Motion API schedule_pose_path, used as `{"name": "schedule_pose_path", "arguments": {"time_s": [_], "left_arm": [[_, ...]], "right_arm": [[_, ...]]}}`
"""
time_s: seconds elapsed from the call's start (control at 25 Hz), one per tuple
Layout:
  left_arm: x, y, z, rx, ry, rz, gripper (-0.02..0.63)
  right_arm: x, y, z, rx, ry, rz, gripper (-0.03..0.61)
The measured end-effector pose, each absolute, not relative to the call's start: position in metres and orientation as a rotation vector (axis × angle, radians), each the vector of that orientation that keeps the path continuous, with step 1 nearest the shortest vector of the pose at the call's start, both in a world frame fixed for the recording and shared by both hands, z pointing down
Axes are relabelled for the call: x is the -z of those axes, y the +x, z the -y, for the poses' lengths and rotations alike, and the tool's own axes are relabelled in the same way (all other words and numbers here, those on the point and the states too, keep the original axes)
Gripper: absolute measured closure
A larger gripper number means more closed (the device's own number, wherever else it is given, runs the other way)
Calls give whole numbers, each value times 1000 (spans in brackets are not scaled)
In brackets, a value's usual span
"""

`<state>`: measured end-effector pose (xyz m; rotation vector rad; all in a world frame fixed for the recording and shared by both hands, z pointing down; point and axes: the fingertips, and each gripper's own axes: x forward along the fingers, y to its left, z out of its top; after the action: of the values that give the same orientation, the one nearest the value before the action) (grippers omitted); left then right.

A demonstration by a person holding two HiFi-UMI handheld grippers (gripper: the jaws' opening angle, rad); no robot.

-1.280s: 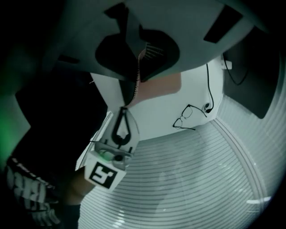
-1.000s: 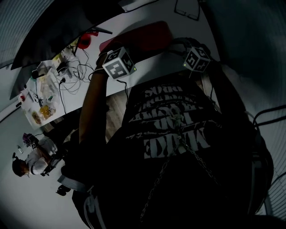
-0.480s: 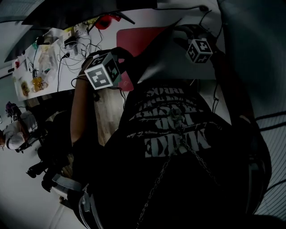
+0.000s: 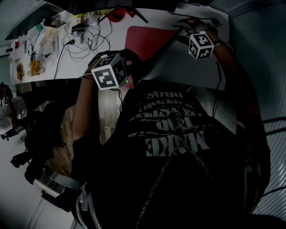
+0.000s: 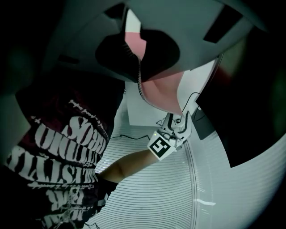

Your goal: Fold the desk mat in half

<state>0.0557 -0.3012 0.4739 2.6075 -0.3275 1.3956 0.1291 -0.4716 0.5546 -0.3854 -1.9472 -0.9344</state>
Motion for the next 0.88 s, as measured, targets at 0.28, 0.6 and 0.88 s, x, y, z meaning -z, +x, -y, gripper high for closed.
{"name": "schedule_pose_path", "arguments": {"time_s": [0.28,0.6,0.88], "left_arm": [[-468,50,292,-1315,2634,340,589],[-423,0,332,-1231,2631,737,591],[-355,-24,379,-1191,2700,865,591]], "right_arm": [[-602,137,458,957,-521,1714,556],[-530,158,440,699,-339,1869,563],[-418,170,462,721,-61,1889,563]]}}
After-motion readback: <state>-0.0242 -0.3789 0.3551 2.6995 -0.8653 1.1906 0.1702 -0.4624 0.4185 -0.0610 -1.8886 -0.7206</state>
